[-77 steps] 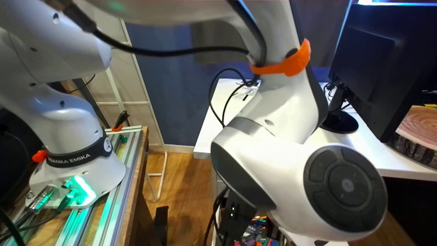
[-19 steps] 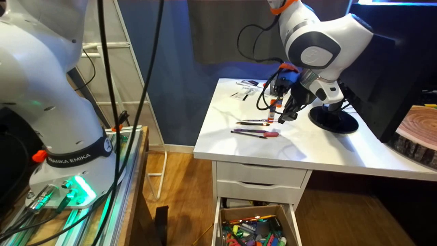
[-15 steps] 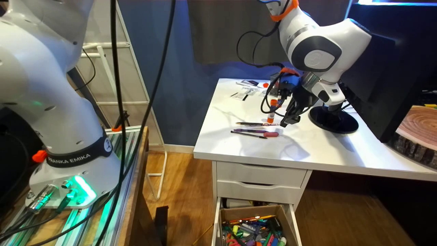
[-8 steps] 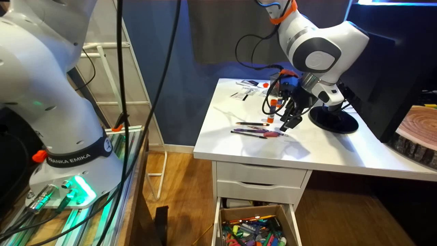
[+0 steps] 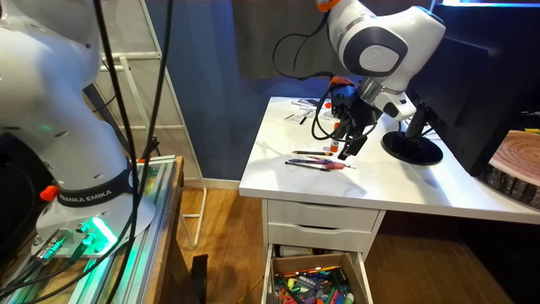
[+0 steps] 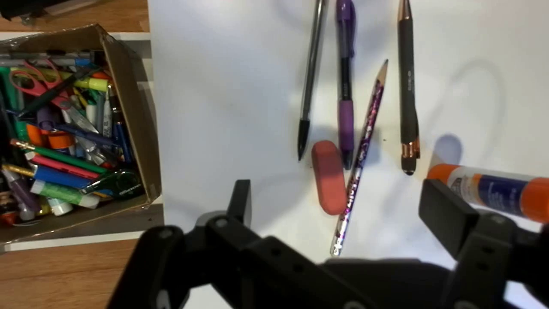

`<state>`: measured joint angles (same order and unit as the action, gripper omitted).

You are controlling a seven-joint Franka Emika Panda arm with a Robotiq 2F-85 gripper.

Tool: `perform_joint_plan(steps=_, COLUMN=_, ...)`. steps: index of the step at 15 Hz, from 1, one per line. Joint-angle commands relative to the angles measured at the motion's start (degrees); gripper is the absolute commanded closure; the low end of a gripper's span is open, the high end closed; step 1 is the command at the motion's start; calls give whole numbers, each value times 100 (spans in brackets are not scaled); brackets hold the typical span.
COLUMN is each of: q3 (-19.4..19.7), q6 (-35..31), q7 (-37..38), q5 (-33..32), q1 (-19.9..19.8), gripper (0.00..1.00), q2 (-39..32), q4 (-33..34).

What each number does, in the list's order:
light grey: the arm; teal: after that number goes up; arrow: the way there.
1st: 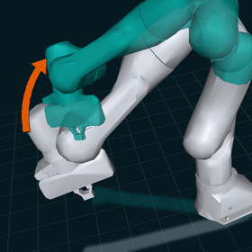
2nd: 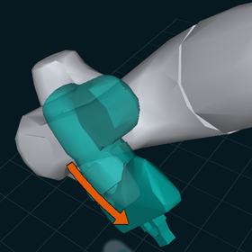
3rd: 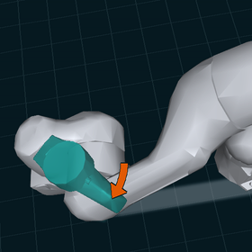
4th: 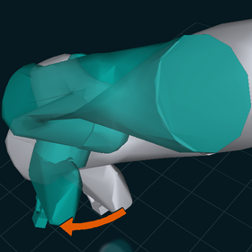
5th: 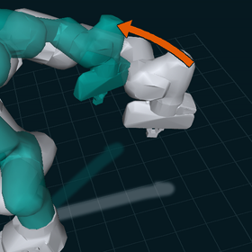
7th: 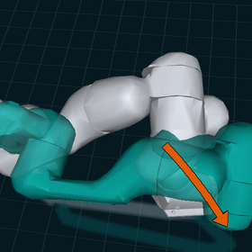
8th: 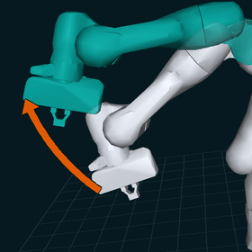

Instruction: Remove the pencil from the box

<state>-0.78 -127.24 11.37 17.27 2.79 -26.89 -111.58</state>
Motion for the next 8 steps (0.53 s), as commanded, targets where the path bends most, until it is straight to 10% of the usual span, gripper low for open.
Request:
perform_joint_plan(steps=1, q3=-48, q6=-780, q7=-284, q5=-142, q1=37, gripper=0, q2=1111, q4=-1423)
perform_joint_plan(steps=6, q3=-105, q6=-1265, q7=-612, q5=-411, q1=44, gripper=0, q2=2485, q4=-2975)
perform_joint_plan(steps=8, q3=-132, q6=-1113, q7=-483, q5=-224, q1=8, gripper=0, q2=1862, q4=-2317)
